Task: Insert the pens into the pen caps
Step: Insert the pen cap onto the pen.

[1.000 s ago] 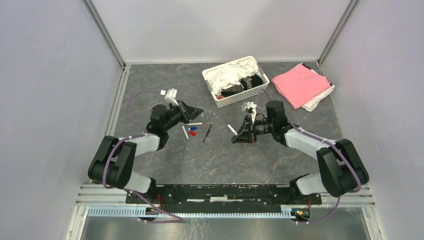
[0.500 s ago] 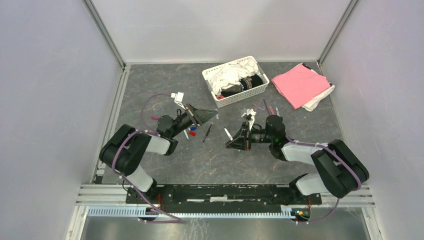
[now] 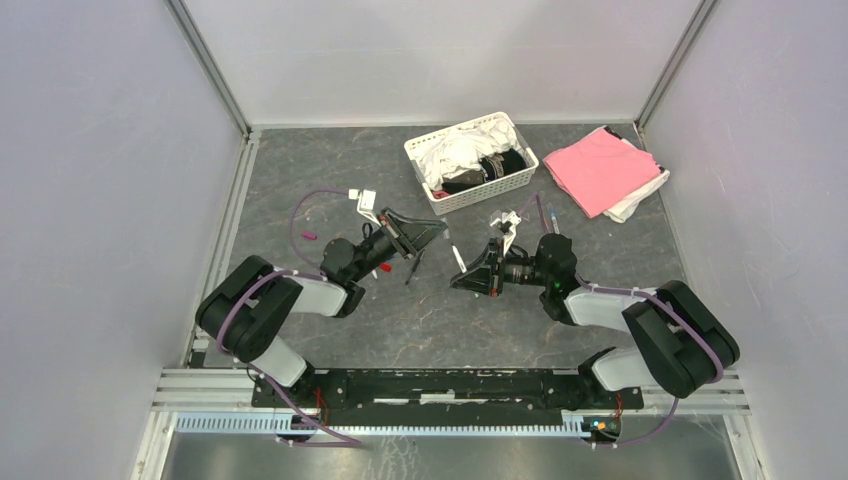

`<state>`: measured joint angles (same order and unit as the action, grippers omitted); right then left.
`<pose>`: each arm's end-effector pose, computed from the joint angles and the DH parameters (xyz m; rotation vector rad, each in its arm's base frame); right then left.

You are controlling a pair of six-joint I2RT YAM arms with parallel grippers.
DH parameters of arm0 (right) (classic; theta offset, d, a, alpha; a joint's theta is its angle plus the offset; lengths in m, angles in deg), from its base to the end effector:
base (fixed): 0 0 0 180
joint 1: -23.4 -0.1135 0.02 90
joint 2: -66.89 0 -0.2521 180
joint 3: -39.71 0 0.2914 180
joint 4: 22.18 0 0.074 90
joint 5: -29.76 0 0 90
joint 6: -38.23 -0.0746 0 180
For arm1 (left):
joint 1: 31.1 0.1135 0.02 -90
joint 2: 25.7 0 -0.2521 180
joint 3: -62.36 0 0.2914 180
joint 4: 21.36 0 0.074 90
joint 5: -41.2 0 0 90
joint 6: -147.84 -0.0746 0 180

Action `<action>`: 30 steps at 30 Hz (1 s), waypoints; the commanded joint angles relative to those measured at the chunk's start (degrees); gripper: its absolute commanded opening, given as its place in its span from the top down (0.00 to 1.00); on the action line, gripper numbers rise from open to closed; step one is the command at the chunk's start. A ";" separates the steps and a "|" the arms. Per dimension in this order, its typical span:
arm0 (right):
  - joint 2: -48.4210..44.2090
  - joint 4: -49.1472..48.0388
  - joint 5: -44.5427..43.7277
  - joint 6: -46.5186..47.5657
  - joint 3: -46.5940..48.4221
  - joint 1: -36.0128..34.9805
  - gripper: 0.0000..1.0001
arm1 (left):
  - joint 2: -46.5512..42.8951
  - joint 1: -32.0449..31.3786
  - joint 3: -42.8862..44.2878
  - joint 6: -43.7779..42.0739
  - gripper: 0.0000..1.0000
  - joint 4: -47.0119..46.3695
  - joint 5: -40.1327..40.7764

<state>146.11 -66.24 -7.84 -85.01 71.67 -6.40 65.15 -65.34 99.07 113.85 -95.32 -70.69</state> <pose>0.2222 0.1954 0.1405 -0.7320 1.7051 1.5374 0.2565 -0.2082 0.1780 0.1117 1.4179 -1.5703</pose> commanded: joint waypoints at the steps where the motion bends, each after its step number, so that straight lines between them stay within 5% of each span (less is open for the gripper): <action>1: -1.35 -4.26 -0.55 -1.66 -0.46 -0.30 1.00 | -2.31 -0.85 0.53 -4.76 0.98 -13.79 3.06; 30: -1.50 1.27 -3.09 -2.30 1.28 -0.27 1.00 | -2.30 -3.99 1.03 -5.57 0.98 -13.75 3.62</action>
<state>146.09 -64.30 -9.94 -87.11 71.61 -6.51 64.34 -69.08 99.07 110.90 -95.39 -67.69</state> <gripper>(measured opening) 0.146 0.221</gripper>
